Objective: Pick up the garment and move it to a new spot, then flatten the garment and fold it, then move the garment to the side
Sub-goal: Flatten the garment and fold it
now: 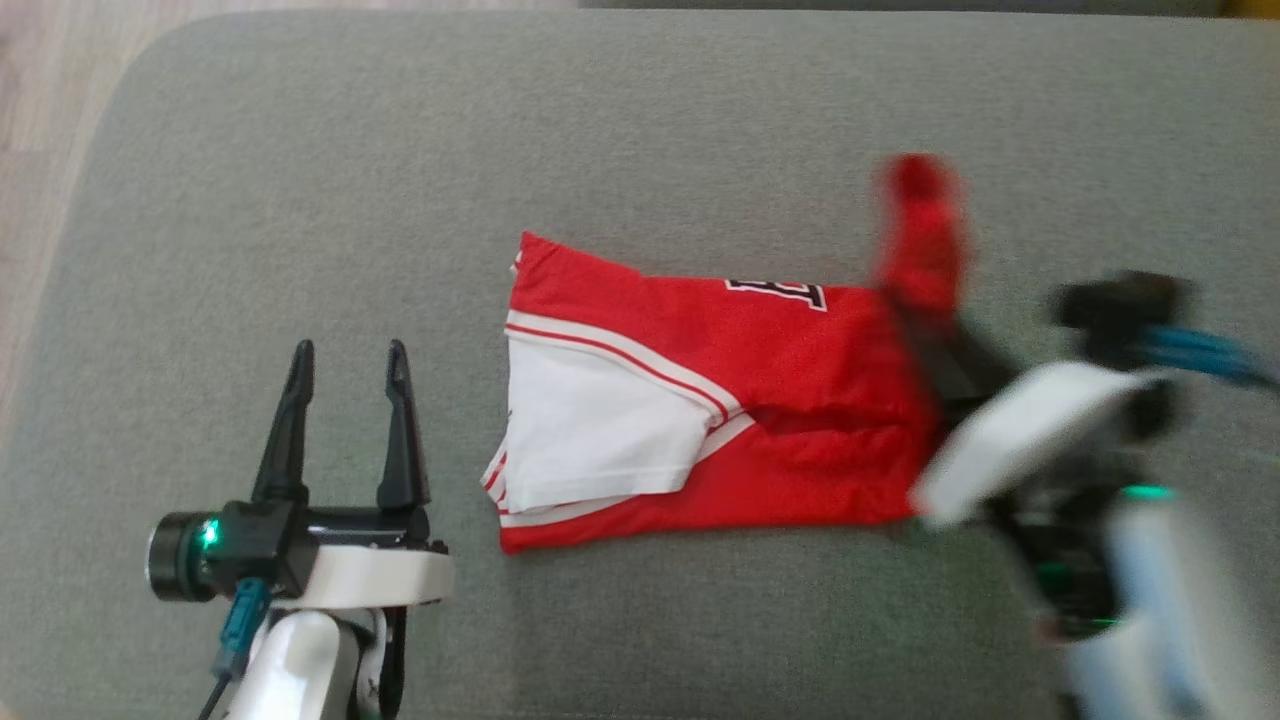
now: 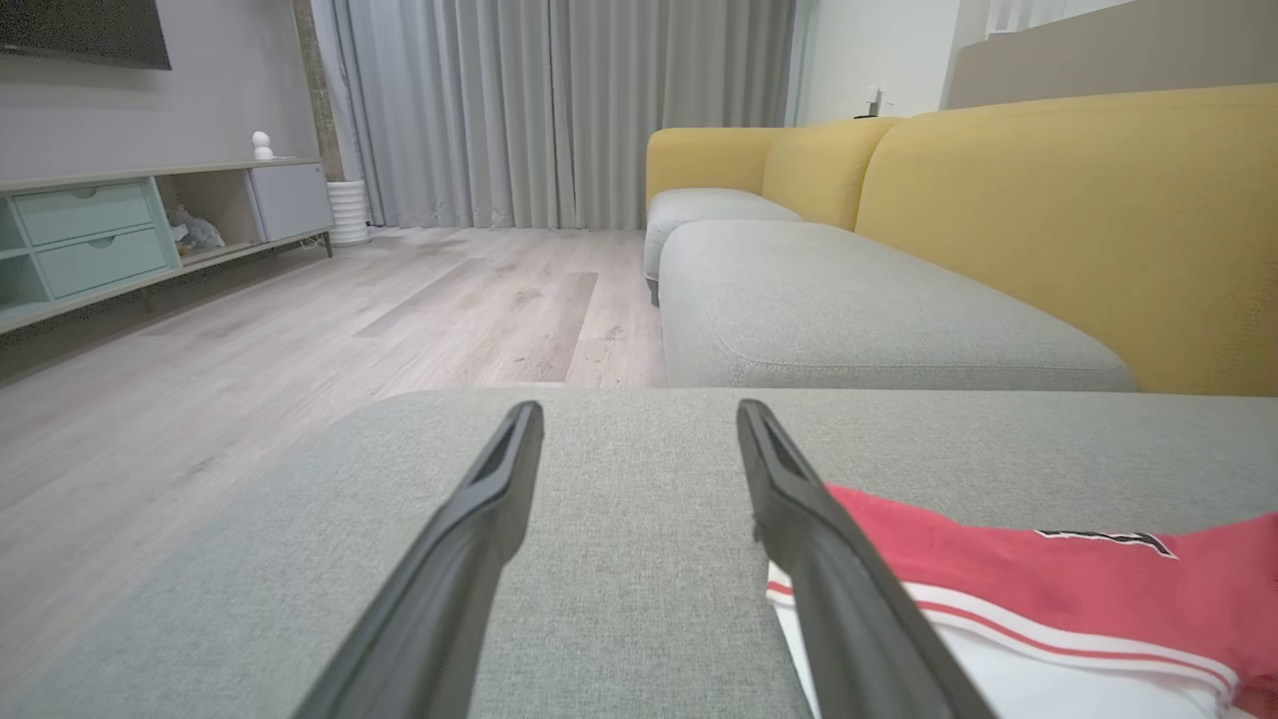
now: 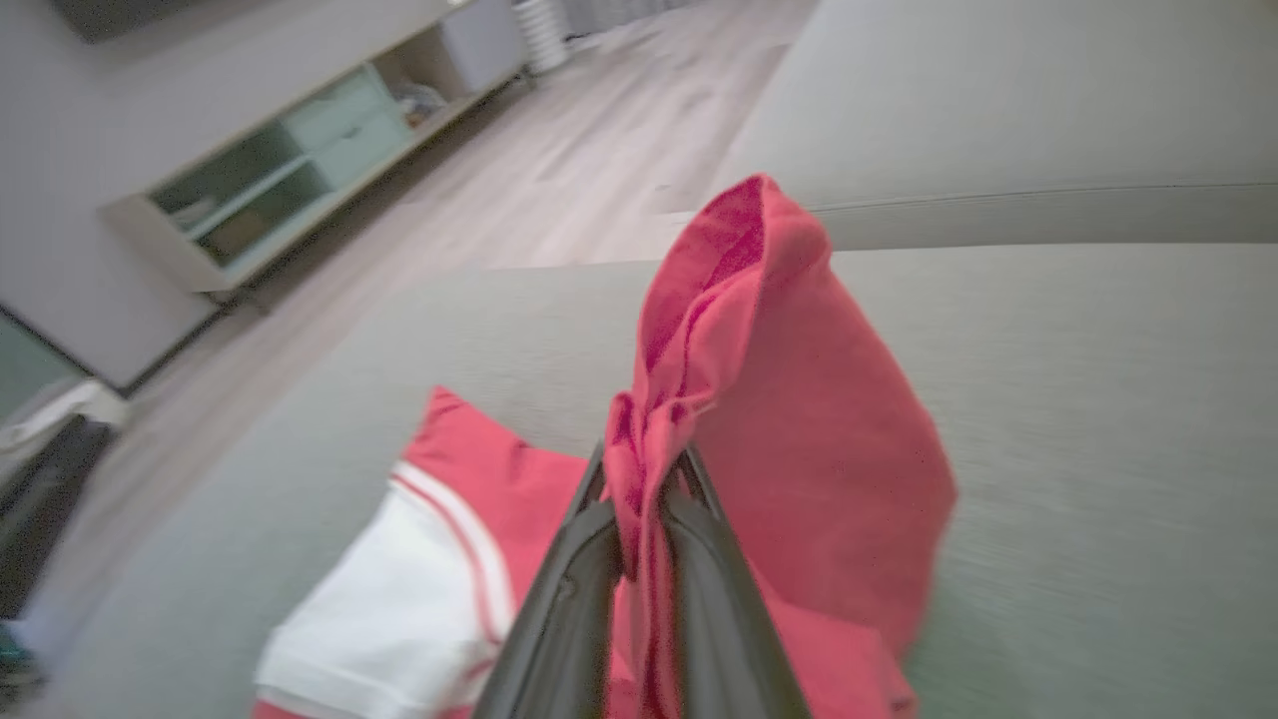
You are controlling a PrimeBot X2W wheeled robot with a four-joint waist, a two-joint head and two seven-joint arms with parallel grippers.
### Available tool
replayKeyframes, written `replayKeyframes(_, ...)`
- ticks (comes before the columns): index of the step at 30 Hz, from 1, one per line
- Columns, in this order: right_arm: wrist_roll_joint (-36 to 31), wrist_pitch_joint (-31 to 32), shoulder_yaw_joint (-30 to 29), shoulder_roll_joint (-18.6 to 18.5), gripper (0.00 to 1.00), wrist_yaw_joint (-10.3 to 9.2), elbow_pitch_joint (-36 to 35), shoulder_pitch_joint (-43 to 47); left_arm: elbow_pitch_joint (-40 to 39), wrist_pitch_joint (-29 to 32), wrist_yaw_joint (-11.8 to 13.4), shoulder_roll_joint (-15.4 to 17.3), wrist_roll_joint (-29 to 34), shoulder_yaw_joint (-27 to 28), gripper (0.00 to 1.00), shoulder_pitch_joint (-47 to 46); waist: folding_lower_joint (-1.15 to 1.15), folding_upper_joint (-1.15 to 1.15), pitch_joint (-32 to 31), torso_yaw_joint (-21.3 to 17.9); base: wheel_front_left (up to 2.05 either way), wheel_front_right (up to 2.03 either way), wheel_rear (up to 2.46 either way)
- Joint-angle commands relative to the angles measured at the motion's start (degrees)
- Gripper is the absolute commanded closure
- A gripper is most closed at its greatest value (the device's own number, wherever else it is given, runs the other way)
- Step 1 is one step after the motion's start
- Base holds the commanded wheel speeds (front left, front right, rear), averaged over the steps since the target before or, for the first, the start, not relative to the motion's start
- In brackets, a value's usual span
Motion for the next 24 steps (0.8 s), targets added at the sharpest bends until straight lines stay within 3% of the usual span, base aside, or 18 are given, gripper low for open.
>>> replayKeyframes(1,1.45,0.61,5.52,2.87,1.00,-0.04,-1.63,-3.27,-1.17,-0.53,-0.28,-0.18,0.15,2.10,0.00,-1.96,0.00,0.00,0.52,0.91,0.00,0.00,0.00)
replayKeyframes(5,4.25,-0.91,17.80,5.82,1.00,-0.04,3.89,-7.08,-0.26,-0.53,-1.09,-1.24,0.52,1.49,0.00,-3.16,0.00,0.00,1.73,3.76,0.00,0.00,0.00)
replayKeyframes(15,12.05,-12.78,30.65,6.19,1.00,-0.04,16.02,-12.53,1.25,-0.53,-1.85,-2.81,1.92,0.74,0.00,-4.80,0.00,0.00,3.85,6.62,0.00,0.00,0.00)
replayKeyframes(16,12.49,-14.00,31.52,6.20,0.89,-0.04,17.32,-13.30,1.35,-0.53,-1.93,-2.93,1.97,0.79,0.00,-4.87,0.00,0.00,3.98,6.62,0.00,0.00,0.00)
replayKeyframes(17,12.92,-15.20,32.35,6.20,0.09,-0.04,18.41,-14.10,1.42,-0.53,-2.03,-3.04,2.00,0.84,0.00,-4.95,0.00,0.00,4.16,6.58,0.00,0.00,0.00)
replayKeyframes(18,12.70,-16.46,33.21,6.20,0.00,-0.04,19.41,-15.05,1.66,-0.53,-2.10,-3.04,2.27,0.80,0.00,-5.03,0.00,0.00,4.31,6.48,0.00,0.00,0.00)
replayKeyframes(24,14.13,-25.11,38.02,6.20,0.00,-0.04,20.29,-18.49,2.15,-0.53,-2.27,-3.29,2.88,1.49,0.00,-5.21,0.00,0.00,4.60,5.09,0.00,0.00,0.00)
